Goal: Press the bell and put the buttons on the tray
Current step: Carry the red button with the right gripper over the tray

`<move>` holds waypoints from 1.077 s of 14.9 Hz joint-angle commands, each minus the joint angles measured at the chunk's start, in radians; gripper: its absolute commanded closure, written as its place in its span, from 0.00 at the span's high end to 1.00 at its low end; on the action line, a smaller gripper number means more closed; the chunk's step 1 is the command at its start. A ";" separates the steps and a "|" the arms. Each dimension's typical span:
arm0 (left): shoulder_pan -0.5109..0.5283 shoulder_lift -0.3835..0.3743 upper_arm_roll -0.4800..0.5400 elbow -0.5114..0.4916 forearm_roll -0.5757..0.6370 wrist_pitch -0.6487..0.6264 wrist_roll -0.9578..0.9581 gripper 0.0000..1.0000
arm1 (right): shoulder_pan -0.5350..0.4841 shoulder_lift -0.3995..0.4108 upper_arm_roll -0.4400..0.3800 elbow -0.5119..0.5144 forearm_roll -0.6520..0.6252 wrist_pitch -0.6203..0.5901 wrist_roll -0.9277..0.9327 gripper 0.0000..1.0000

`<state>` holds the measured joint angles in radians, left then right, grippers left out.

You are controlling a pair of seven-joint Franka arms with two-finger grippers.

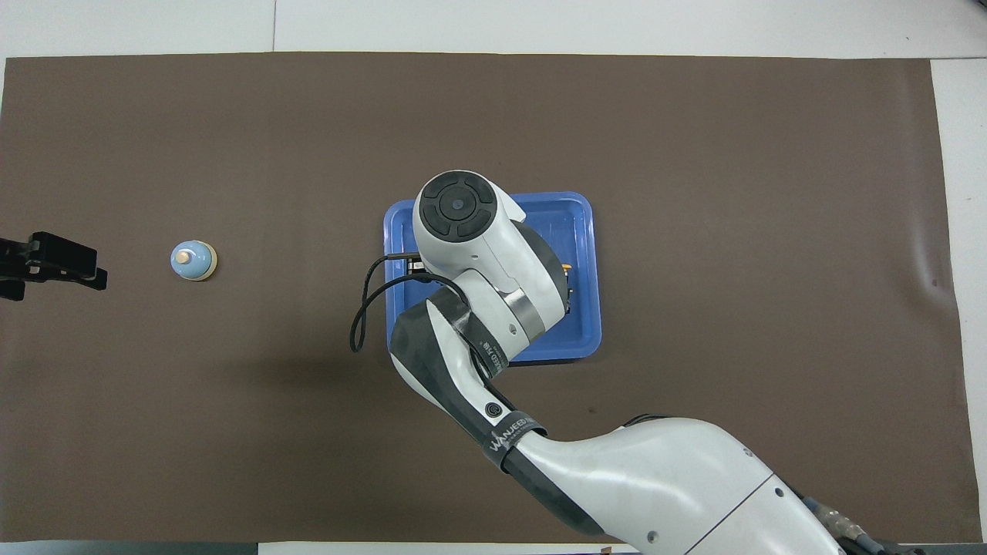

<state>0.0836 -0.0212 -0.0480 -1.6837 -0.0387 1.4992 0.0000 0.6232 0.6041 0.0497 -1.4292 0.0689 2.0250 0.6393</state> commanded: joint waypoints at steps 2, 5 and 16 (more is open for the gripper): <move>-0.007 -0.022 0.005 -0.019 0.002 0.009 0.000 1.00 | 0.015 0.031 -0.002 0.027 0.031 0.006 0.026 0.00; -0.007 -0.022 0.005 -0.019 0.002 0.007 0.000 1.00 | 0.030 0.040 -0.002 0.007 0.026 0.038 0.094 0.02; -0.007 -0.022 0.005 -0.019 0.002 0.009 0.000 1.00 | 0.039 0.037 -0.002 -0.071 0.031 0.113 0.197 0.28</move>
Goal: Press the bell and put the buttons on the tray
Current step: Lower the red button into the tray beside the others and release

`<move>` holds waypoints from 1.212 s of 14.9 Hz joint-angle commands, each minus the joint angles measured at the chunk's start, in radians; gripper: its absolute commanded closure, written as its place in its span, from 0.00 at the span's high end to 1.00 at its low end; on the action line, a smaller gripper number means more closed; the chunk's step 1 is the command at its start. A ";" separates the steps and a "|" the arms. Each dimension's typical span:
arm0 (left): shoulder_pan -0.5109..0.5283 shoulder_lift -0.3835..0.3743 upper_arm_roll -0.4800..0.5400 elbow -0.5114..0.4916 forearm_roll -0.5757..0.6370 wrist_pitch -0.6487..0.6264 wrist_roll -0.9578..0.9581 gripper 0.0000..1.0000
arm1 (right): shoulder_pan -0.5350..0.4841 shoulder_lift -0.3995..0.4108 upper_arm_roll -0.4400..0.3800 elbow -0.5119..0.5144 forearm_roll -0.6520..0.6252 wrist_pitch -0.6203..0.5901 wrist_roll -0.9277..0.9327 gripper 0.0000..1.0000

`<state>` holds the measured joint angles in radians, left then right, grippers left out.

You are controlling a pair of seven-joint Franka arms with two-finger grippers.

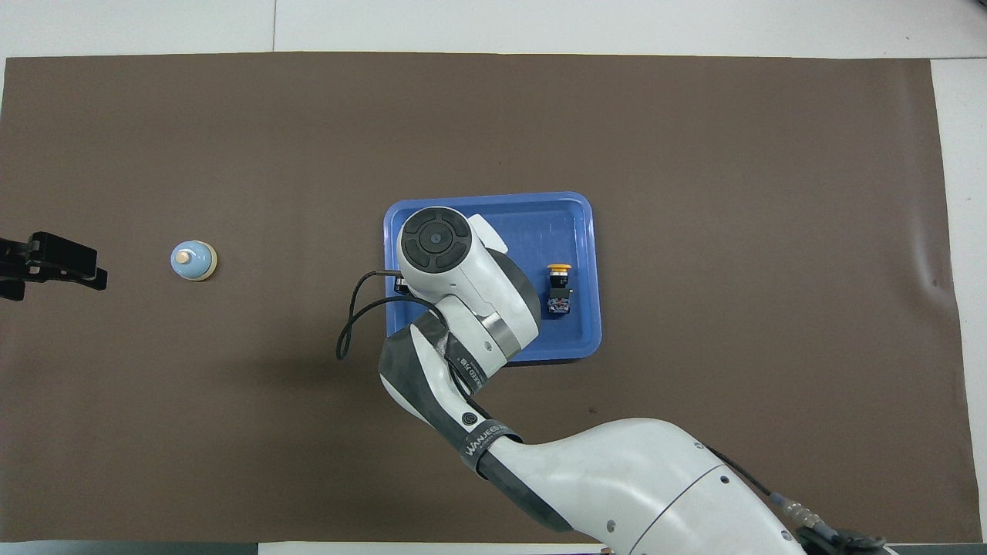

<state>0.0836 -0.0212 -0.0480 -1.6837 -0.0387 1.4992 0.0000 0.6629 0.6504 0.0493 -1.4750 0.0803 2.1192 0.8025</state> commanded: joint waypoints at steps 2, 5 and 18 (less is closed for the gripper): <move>-0.007 -0.022 0.005 -0.019 0.002 0.009 0.000 1.00 | 0.000 -0.009 -0.002 -0.025 0.019 0.018 0.056 0.40; -0.007 -0.022 0.005 -0.019 0.002 0.007 0.000 1.00 | 0.000 -0.014 -0.002 -0.016 0.013 0.001 0.057 1.00; -0.007 -0.022 0.005 -0.019 0.002 0.009 0.000 1.00 | -0.308 -0.437 -0.016 -0.094 -0.031 -0.350 -0.486 1.00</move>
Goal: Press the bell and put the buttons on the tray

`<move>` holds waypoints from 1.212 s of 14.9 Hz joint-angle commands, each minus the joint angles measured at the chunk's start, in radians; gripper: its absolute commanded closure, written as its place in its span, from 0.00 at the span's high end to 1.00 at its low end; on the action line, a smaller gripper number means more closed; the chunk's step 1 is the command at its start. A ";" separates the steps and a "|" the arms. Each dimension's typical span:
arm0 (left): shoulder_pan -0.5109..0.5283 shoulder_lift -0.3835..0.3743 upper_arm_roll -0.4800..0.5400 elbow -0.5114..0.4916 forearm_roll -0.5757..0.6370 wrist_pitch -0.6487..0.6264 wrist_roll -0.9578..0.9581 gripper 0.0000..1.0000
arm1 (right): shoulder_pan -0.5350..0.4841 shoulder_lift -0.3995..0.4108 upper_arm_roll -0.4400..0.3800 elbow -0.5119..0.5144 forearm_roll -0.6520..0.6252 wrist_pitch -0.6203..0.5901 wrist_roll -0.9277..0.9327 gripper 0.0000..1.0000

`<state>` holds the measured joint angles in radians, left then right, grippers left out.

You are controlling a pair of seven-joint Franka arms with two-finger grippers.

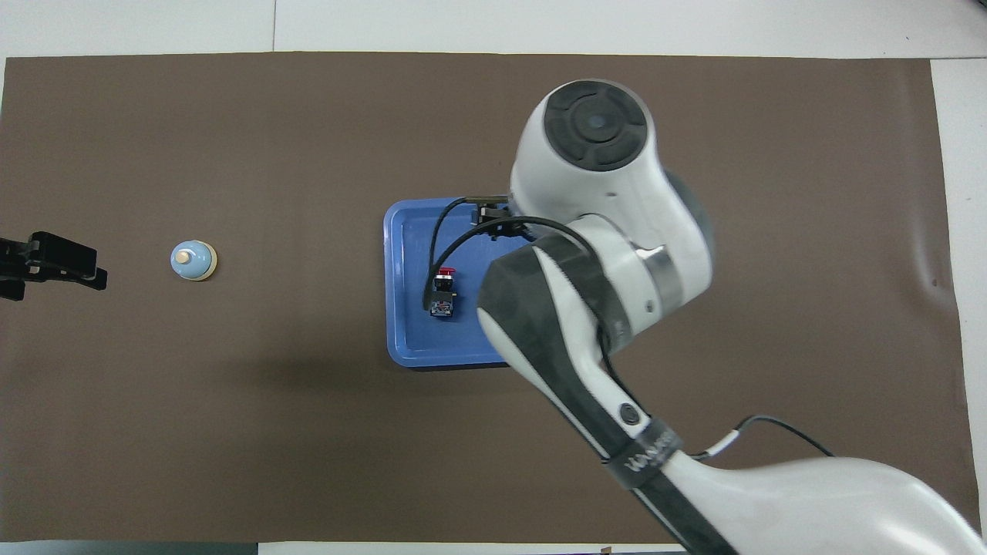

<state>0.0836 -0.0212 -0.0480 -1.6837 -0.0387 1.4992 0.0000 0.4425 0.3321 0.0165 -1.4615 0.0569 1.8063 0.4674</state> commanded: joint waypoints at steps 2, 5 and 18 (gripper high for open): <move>-0.007 -0.022 0.005 -0.019 0.002 0.007 0.000 1.00 | -0.161 -0.174 0.016 -0.111 -0.012 -0.117 -0.260 1.00; -0.007 -0.022 0.005 -0.019 0.002 0.009 0.000 1.00 | -0.229 -0.257 0.016 -0.164 -0.055 -0.163 -0.343 1.00; -0.007 -0.022 0.005 -0.019 0.002 0.007 0.000 1.00 | -0.416 -0.312 0.016 -0.209 -0.063 -0.239 -0.429 1.00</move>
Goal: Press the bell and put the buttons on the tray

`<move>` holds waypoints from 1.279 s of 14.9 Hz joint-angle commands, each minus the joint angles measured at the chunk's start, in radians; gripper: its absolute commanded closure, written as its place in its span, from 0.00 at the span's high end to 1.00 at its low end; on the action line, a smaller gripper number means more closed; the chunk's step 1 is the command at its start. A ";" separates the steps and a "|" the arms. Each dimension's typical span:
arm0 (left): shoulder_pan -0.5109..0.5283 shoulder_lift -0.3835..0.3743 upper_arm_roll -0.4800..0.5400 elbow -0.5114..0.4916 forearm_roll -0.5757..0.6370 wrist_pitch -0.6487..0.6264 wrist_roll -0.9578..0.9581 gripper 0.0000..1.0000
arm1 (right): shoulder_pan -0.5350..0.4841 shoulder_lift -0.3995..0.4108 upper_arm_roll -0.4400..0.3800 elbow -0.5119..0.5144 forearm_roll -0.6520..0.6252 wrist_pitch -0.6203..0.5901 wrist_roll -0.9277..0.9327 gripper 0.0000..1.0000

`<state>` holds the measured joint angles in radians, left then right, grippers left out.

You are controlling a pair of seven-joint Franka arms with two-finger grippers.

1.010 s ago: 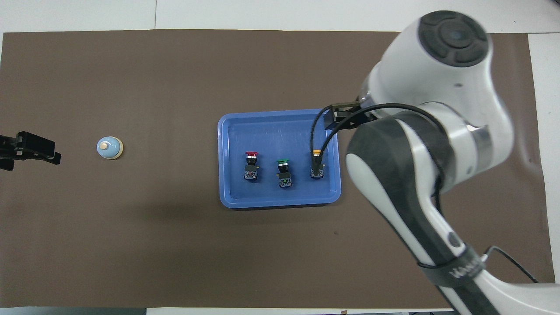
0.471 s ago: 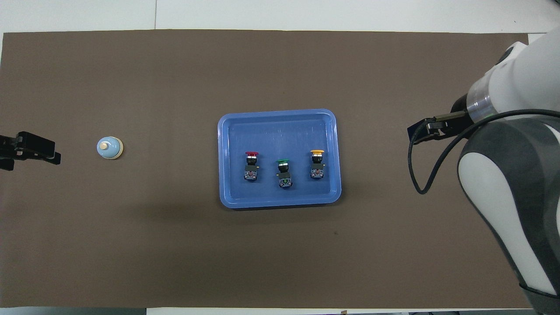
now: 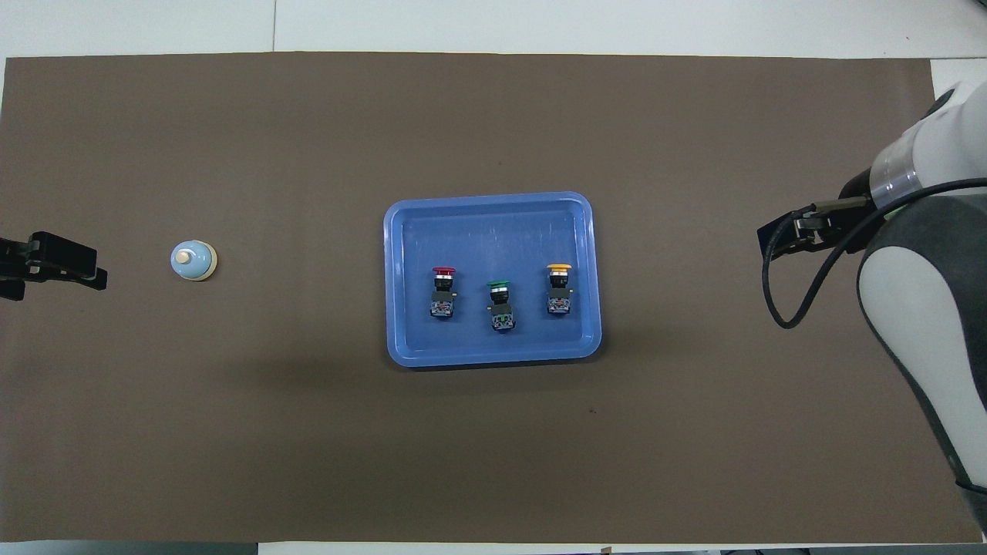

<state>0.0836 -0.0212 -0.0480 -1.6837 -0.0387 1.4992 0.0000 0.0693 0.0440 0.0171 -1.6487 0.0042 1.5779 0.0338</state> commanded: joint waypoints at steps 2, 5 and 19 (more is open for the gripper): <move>-0.007 -0.022 0.005 -0.019 0.002 0.007 0.000 1.00 | -0.062 -0.027 0.015 -0.022 -0.010 -0.012 0.001 1.00; -0.007 -0.022 0.005 -0.019 0.002 0.007 0.000 1.00 | -0.069 -0.026 0.015 -0.020 -0.010 -0.009 0.003 1.00; -0.007 -0.022 0.005 -0.019 0.002 0.007 0.000 1.00 | -0.063 -0.027 0.017 -0.020 -0.010 -0.012 0.000 1.00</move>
<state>0.0836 -0.0212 -0.0480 -1.6837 -0.0387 1.4992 0.0000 0.0188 0.0386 0.0227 -1.6487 0.0042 1.5716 0.0338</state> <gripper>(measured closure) 0.000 0.000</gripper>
